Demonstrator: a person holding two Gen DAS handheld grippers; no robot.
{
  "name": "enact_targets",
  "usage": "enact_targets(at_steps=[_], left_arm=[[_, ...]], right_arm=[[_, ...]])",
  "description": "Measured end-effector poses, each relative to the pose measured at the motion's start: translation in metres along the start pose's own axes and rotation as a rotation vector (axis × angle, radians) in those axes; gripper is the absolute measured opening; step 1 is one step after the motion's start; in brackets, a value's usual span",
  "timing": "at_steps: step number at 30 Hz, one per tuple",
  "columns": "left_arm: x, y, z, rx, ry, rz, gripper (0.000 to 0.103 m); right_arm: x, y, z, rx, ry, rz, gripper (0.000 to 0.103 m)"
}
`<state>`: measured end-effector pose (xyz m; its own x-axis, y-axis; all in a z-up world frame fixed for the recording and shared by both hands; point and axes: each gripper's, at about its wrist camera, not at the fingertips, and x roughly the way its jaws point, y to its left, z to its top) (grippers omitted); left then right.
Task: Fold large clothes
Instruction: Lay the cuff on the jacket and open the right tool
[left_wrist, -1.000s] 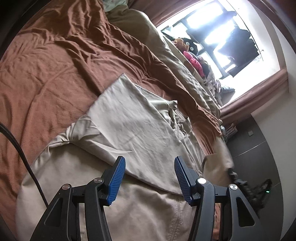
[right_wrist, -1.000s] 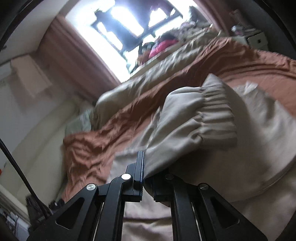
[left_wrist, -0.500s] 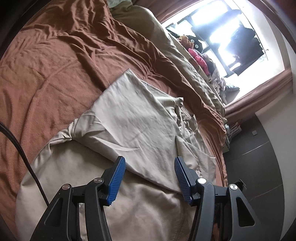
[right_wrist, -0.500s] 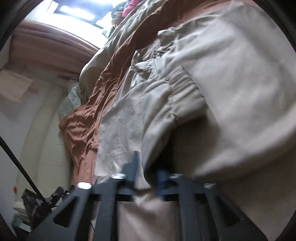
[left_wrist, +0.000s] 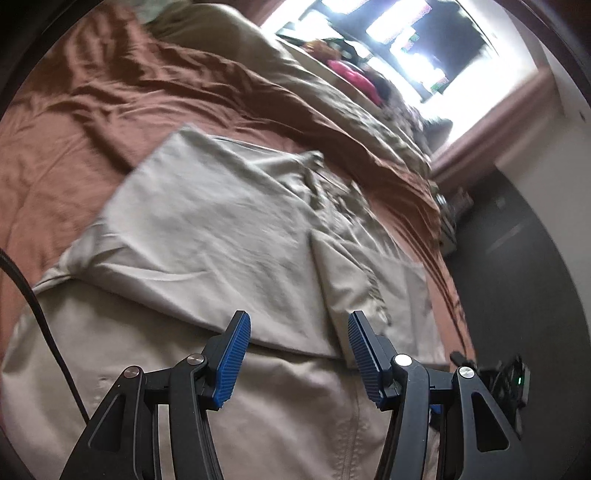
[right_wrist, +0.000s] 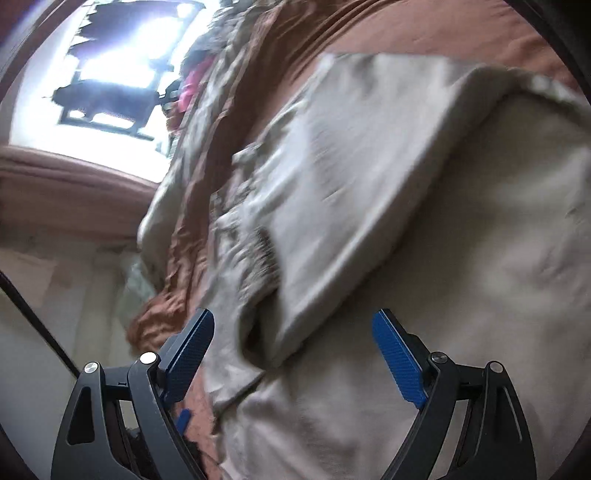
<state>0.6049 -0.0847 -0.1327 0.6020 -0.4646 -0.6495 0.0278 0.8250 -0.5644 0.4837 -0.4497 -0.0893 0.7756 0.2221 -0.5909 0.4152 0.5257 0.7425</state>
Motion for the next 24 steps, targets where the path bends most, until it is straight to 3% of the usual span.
enact_targets(at_steps=[8,15,20,24], left_arm=[[0.028,-0.047,-0.003,0.134,0.035,0.040,0.057],[0.078,-0.108,-0.015,0.347,0.143,0.083,0.057],[0.114,-0.135,-0.025,0.480,0.212,0.143,0.057],[0.141,-0.137,-0.028,0.539,0.258,0.226,0.057]], right_arm=[[-0.015,-0.021,0.043,0.127,-0.061,-0.022,0.087],[-0.007,-0.029,0.032,0.223,-0.123,-0.015,0.083],[-0.012,-0.054,0.021,0.274,-0.162,-0.067,0.065],[-0.008,-0.061,0.027,0.331,-0.187,-0.048,0.053]])
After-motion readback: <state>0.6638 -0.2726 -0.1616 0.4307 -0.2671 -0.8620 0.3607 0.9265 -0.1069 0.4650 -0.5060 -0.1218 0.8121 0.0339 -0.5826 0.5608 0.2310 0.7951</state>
